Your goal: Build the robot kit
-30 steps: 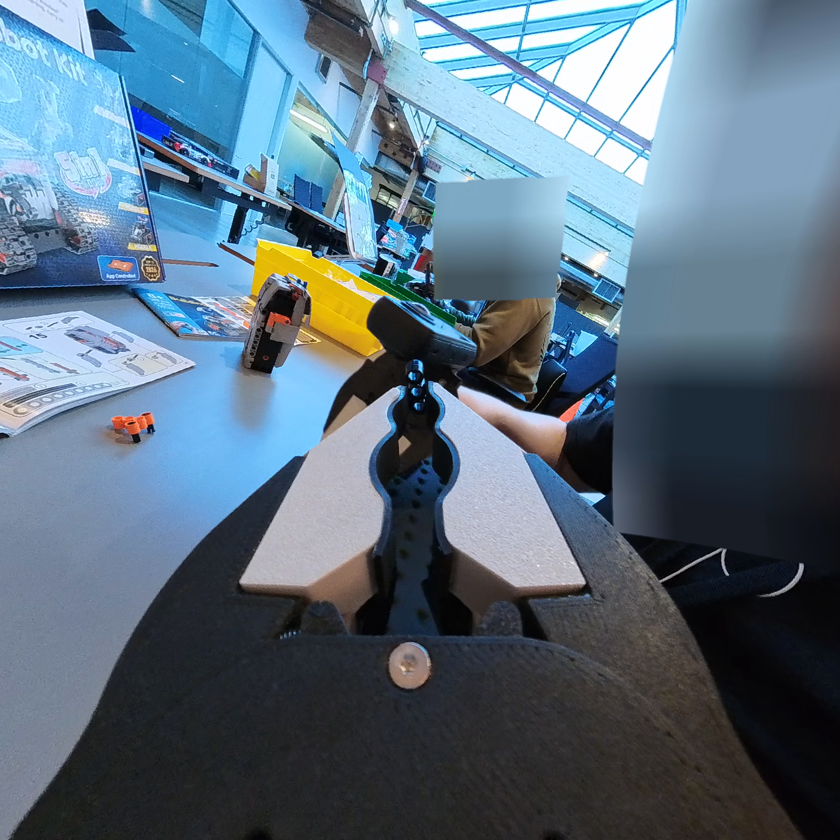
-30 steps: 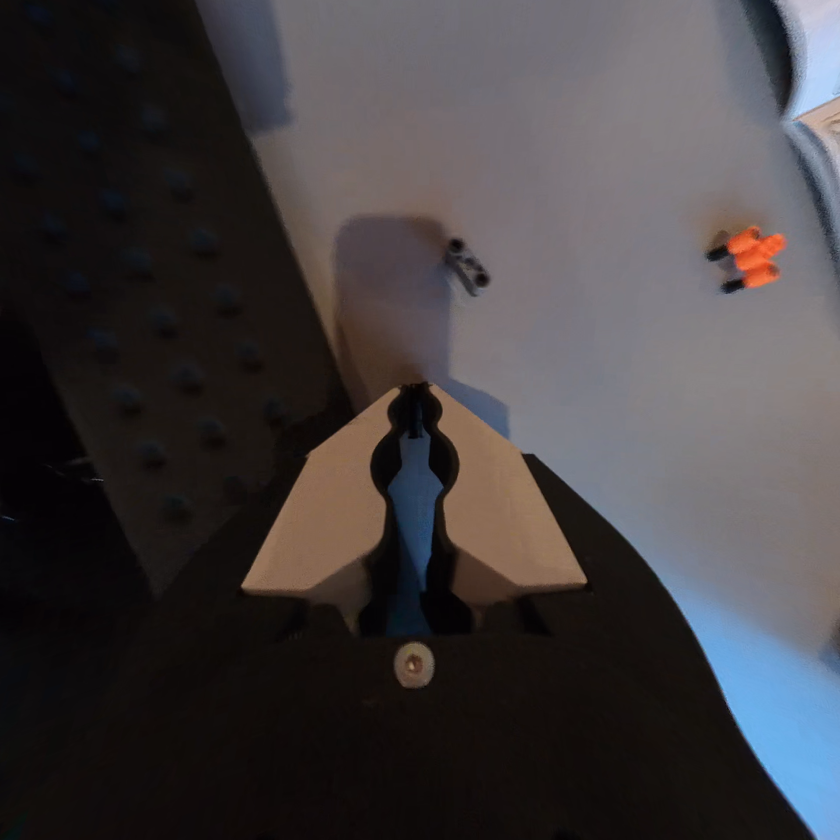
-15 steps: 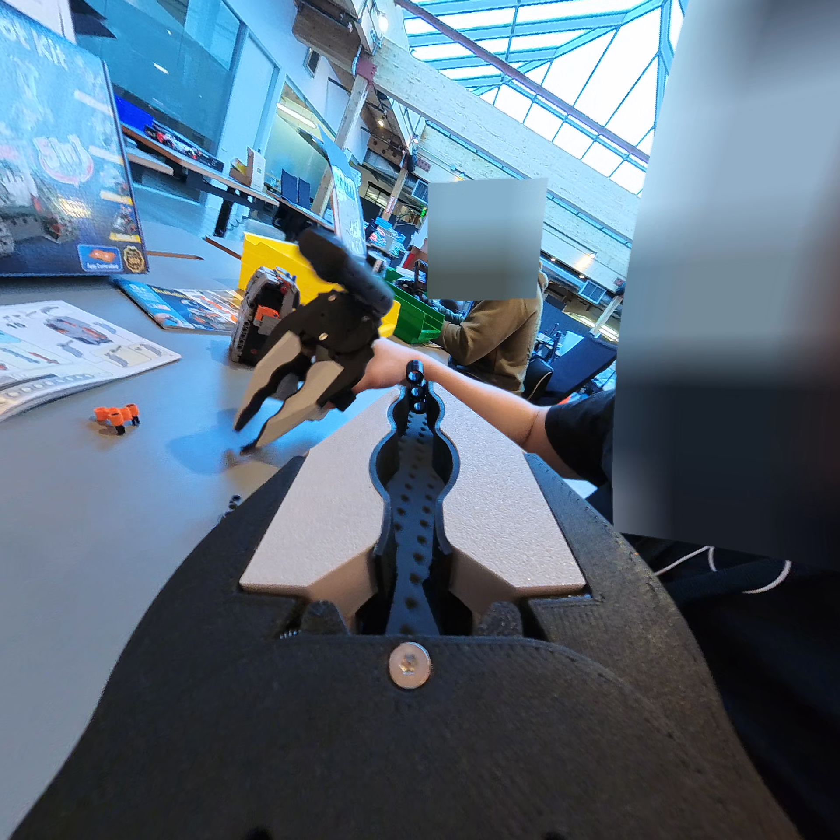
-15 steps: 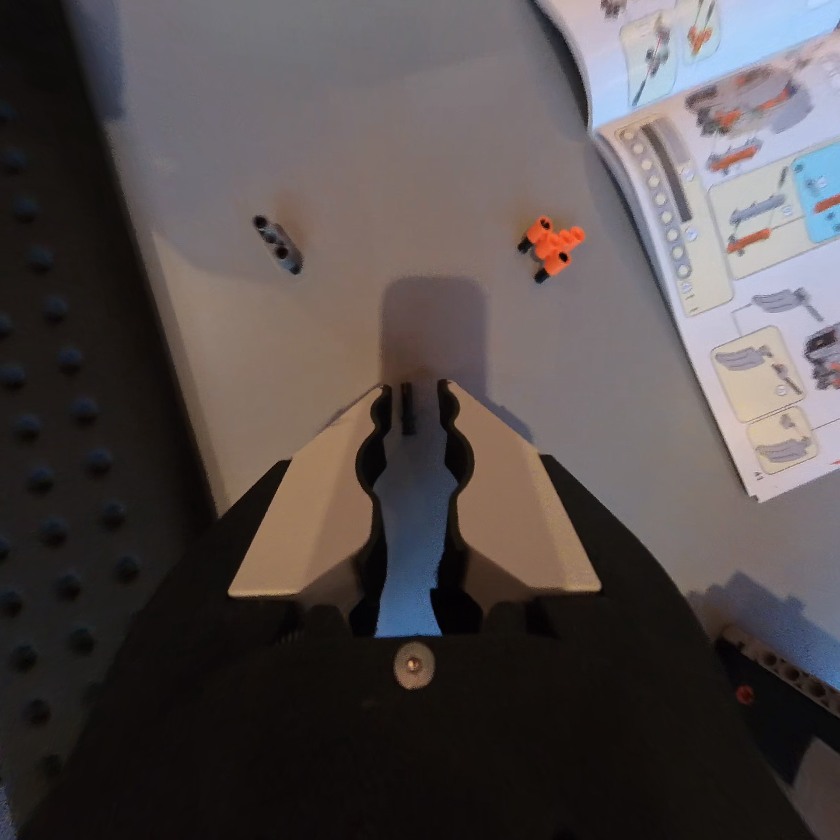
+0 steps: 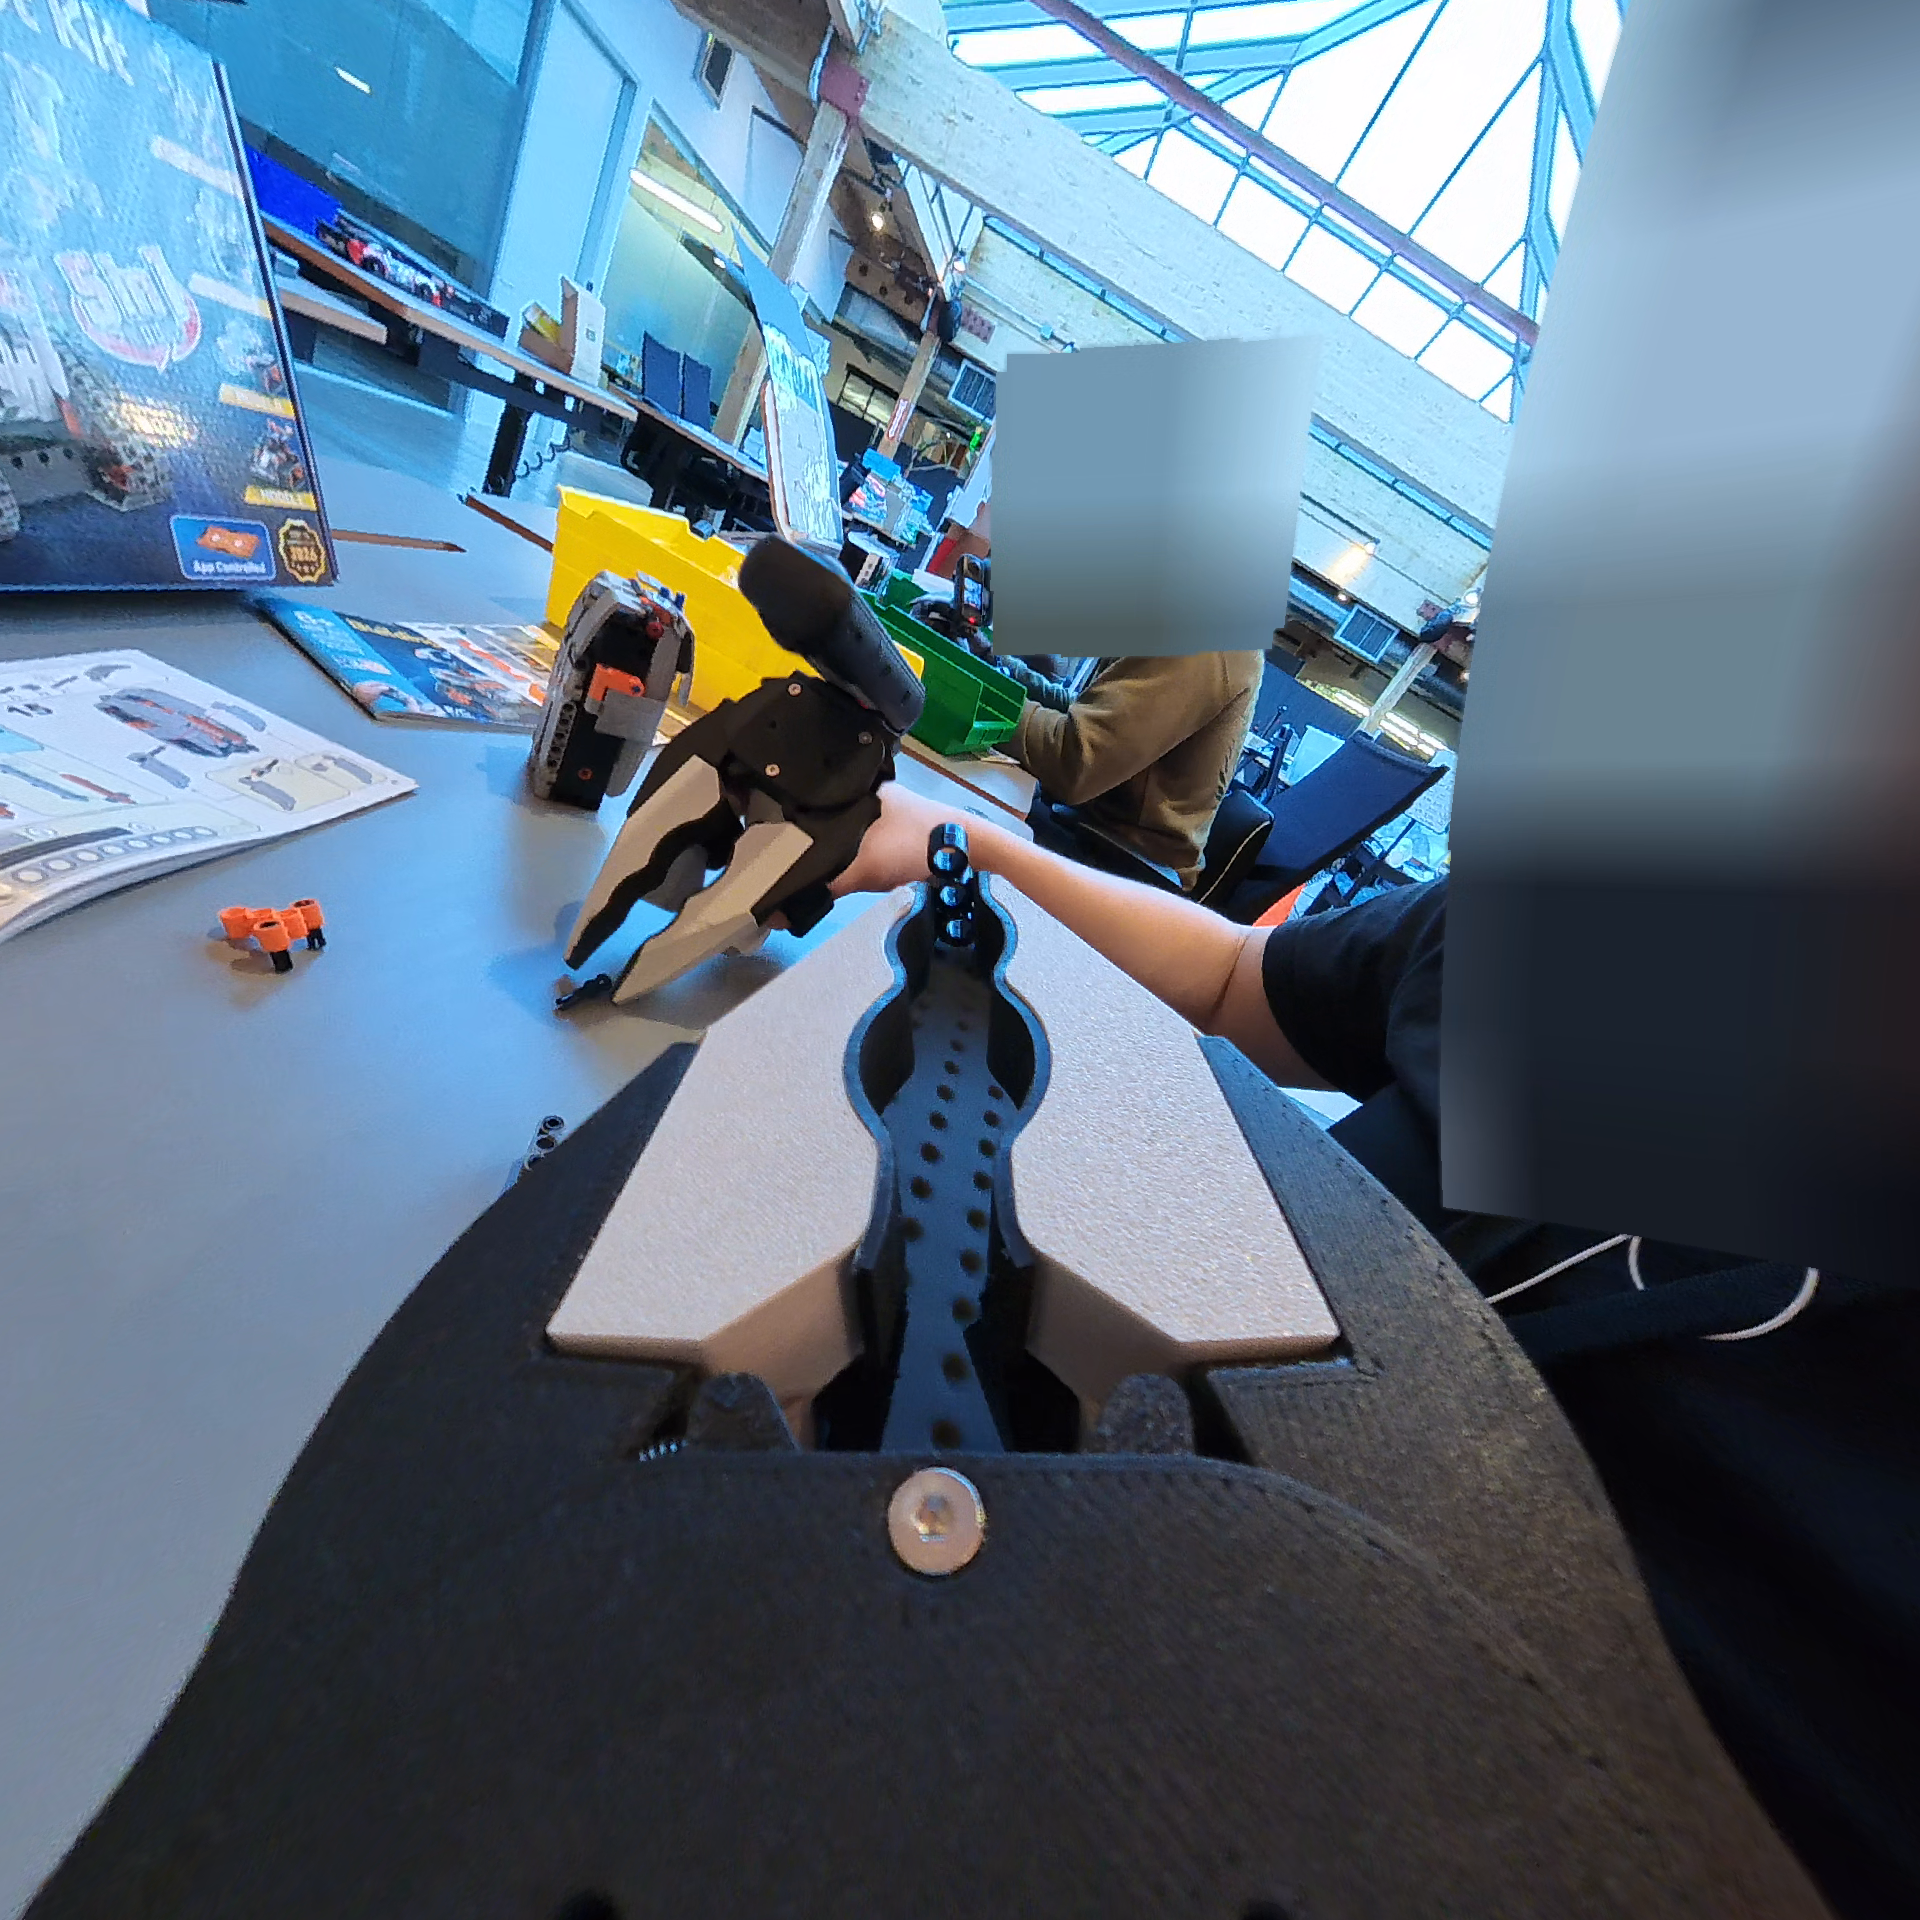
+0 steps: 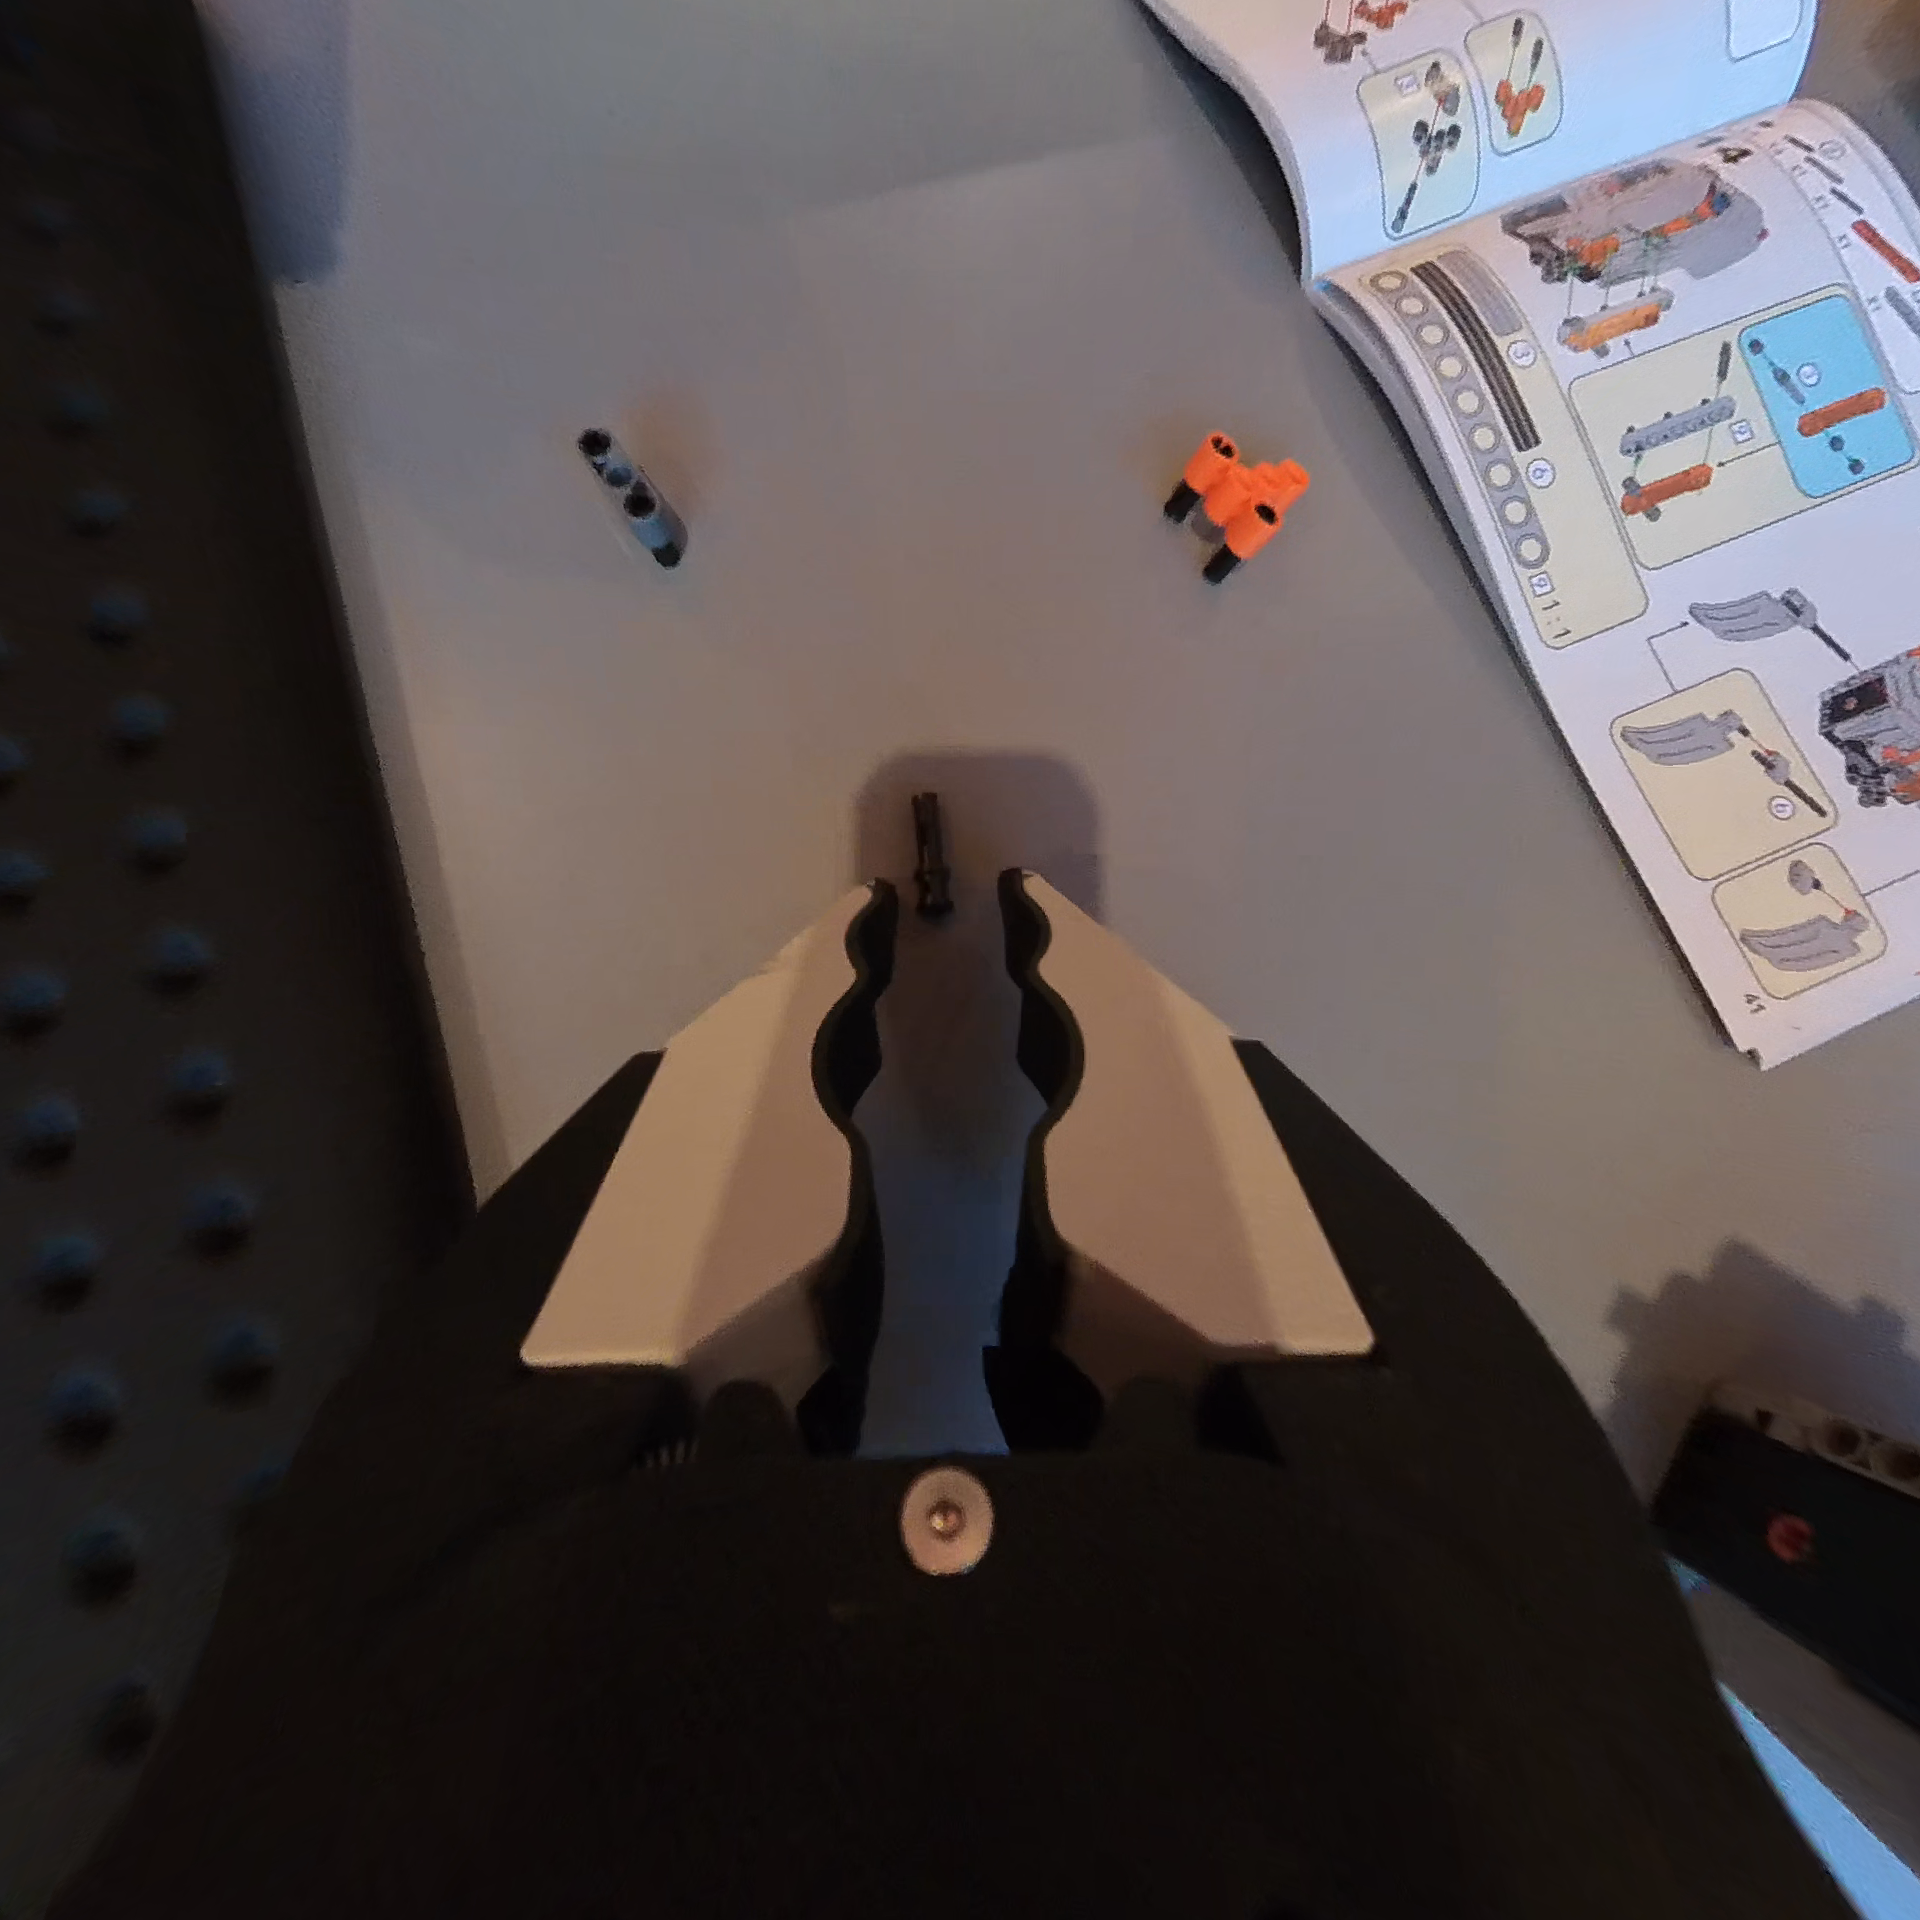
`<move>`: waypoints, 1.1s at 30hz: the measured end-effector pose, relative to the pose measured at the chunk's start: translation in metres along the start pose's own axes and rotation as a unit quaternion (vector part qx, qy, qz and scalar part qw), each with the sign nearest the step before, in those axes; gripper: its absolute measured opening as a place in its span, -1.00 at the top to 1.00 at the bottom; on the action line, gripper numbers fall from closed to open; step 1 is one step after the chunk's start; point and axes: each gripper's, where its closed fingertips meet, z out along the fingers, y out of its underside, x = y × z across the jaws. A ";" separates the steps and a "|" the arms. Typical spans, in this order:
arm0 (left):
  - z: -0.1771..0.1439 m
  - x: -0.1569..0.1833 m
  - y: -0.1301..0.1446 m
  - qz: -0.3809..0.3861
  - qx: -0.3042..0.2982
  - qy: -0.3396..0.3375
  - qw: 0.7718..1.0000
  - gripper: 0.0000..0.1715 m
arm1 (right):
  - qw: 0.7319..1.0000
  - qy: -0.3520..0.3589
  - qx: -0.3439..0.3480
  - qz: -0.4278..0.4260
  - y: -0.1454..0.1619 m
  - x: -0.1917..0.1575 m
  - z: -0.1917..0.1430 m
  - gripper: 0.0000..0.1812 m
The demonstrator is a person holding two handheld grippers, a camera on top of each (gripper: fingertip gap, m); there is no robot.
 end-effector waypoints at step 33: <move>0.030 -0.018 0.048 -0.238 -0.073 0.061 0.967 0.96 | 0.984 -0.031 0.092 -0.150 -0.098 -0.127 -0.047 0.94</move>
